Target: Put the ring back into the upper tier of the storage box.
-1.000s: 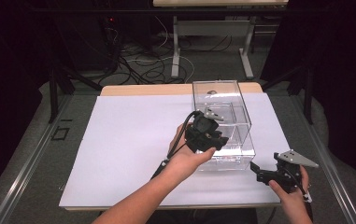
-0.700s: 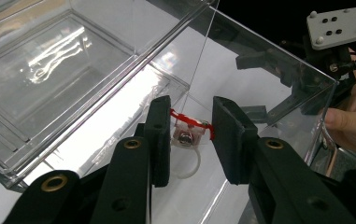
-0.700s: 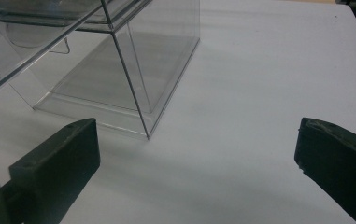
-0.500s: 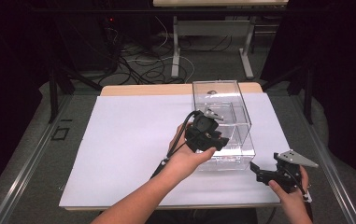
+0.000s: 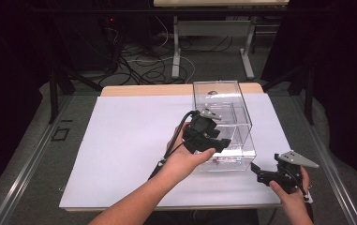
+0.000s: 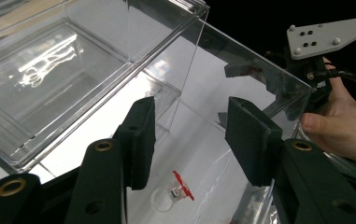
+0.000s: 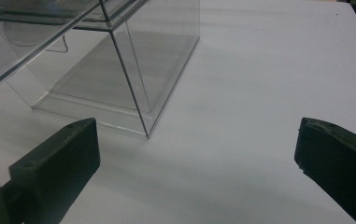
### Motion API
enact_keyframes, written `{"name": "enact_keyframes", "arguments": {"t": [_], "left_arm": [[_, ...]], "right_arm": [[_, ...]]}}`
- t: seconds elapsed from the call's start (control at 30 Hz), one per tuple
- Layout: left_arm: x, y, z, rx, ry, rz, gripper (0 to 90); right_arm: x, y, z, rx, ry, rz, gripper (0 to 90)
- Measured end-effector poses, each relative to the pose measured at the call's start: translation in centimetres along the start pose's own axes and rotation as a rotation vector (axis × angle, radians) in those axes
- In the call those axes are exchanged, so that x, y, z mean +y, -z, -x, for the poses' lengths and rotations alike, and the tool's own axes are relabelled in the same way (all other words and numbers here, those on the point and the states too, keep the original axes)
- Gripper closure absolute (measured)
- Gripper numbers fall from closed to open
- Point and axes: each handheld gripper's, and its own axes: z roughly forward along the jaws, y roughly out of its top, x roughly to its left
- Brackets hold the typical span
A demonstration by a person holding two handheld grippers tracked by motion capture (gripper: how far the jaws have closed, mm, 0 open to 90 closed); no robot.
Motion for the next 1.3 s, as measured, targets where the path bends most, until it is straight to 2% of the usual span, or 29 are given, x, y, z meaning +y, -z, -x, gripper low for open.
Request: {"name": "enact_keyframes", "arguments": {"t": [0.2, 0.3, 0.37, 0.4, 0.47, 0.57, 0.7, 0.77, 0.97, 1.13, 1.3], "left_arm": [[0.2, 1.1, 0.2, 0.002, -0.009, 0.042, 46.9], [0.2, 1.7, 0.2, 0.006, -0.020, 0.046, 45.2], [0.1, 2.1, 0.1, 0.020, -0.035, 0.056, 43.3], [0.1, 2.3, 0.2, 0.024, -0.026, 0.059, 42.5], [0.0, 2.8, 0.0, 0.042, -0.035, 0.066, 40.6], [-0.1, 3.3, -0.1, 0.079, -0.041, 0.102, 37.8], [-0.3, 4.1, -0.5, 0.108, -0.058, 0.106, 36.3], [-0.5, 4.4, -0.8, 0.122, -0.064, 0.107, 35.9], [-1.2, 5.7, -2.2, 0.162, -0.071, 0.143, 35.8], [-2.2, 6.9, -3.9, 0.187, -0.032, 0.170, 34.4], [-3.4, 8.2, -5.7, 0.212, 0.034, 0.194, 32.4]], "right_arm": [[0.0, 0.0, 0.1, 0.001, -0.002, -0.010, 0.0], [-0.1, 0.0, 0.2, 0.001, -0.004, -0.006, 0.0], [-0.1, 0.0, 0.1, 0.002, -0.003, -0.006, 0.0], [-0.1, 0.0, 0.1, 0.001, -0.003, -0.006, 0.0], [-0.1, 0.0, 0.2, -0.001, -0.004, -0.005, 0.0], [-0.1, 0.0, 0.2, -0.001, -0.005, -0.004, 0.0], [0.0, 0.1, 0.1, -0.002, 0.003, -0.015, 0.0], [0.0, 0.0, 0.1, -0.004, 0.002, 0.000, 0.0], [0.0, 0.0, 0.0, 0.003, 0.002, -0.008, 0.0], [0.0, 0.0, 0.0, -0.004, 0.004, -0.002, 0.0], [0.0, 0.0, -0.1, -0.009, 0.001, -0.002, 0.0]]}}
